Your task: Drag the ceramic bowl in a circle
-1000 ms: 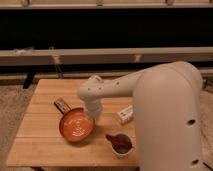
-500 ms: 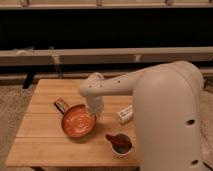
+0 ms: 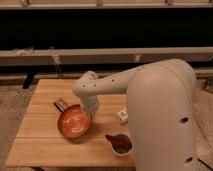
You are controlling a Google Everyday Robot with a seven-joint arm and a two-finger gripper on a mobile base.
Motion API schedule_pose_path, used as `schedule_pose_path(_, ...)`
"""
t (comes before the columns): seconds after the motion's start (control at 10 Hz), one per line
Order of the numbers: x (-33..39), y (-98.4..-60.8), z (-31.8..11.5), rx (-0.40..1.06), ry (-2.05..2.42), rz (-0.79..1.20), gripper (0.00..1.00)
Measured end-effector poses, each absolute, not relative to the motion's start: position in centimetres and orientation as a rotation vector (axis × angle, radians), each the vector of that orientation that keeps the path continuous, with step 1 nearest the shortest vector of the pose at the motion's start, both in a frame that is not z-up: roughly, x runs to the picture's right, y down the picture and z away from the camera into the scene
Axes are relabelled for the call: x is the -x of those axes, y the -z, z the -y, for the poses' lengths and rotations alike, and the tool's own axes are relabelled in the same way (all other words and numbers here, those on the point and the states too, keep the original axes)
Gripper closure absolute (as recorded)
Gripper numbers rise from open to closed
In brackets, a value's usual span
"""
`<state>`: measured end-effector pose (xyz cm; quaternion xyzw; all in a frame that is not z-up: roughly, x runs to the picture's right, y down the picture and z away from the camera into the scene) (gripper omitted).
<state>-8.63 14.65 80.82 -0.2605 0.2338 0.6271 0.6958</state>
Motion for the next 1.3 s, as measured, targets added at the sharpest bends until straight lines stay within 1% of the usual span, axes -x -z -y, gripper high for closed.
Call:
schedule_pose_path(0.6, 7.6, -79.2, -16.8, 0.580, -1.375, -0.505, 0.94)
schedule_pose_path(0.8, 8.6, -78.8, -17.1, 0.577, -1.359, -0.494, 0.94)
schedule_pose_path(1.1, 11.3, -79.4, -16.3, 0.576, -1.345, -0.476, 0.94)
schedule_pose_path(1.3, 11.8, -79.3, -16.5, 0.574, -1.337, -0.479, 0.94)
